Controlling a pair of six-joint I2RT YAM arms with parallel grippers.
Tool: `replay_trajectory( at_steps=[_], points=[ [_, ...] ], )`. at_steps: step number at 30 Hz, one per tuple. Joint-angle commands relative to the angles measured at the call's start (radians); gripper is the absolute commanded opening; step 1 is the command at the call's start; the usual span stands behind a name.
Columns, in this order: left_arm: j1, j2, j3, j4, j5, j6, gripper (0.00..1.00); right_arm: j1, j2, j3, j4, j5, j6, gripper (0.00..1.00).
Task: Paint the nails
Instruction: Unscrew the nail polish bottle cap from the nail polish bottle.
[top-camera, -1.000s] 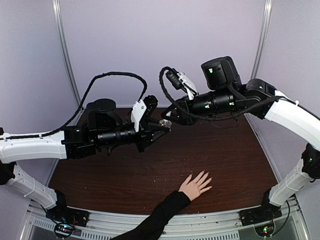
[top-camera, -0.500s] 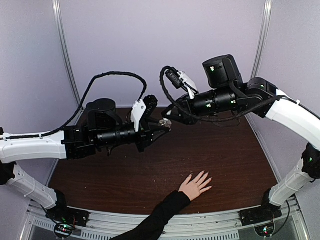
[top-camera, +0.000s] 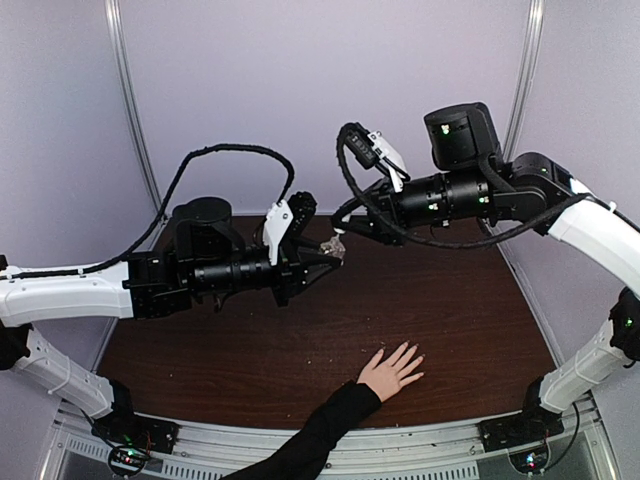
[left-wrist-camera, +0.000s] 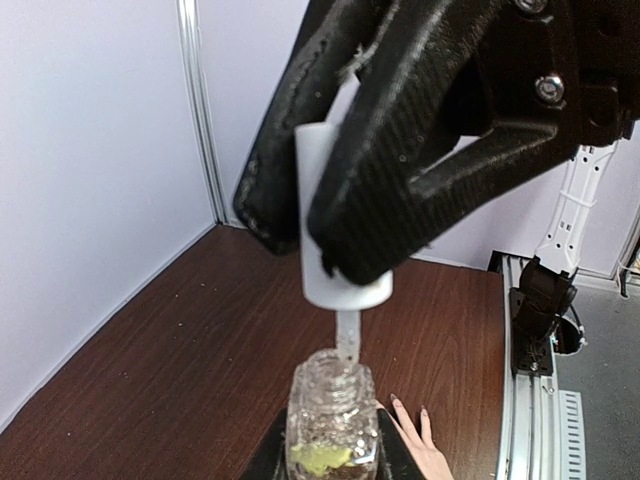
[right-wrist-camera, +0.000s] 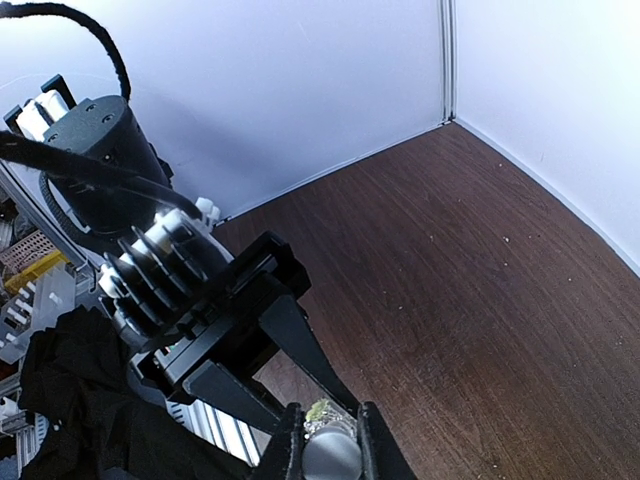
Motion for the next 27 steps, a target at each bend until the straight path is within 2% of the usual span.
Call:
replay_trajectory(
  at_steps=[1, 27],
  points=[
    [0.001, -0.011, 0.008, 0.060, 0.016, -0.020, 0.00, -0.001, -0.021, -0.009, 0.014, -0.010, -0.017, 0.00],
    [0.001, 0.005, 0.027, 0.052, 0.069, -0.015, 0.00, -0.001, -0.017, -0.002, 0.011, 0.056, -0.032, 0.00]
  ],
)
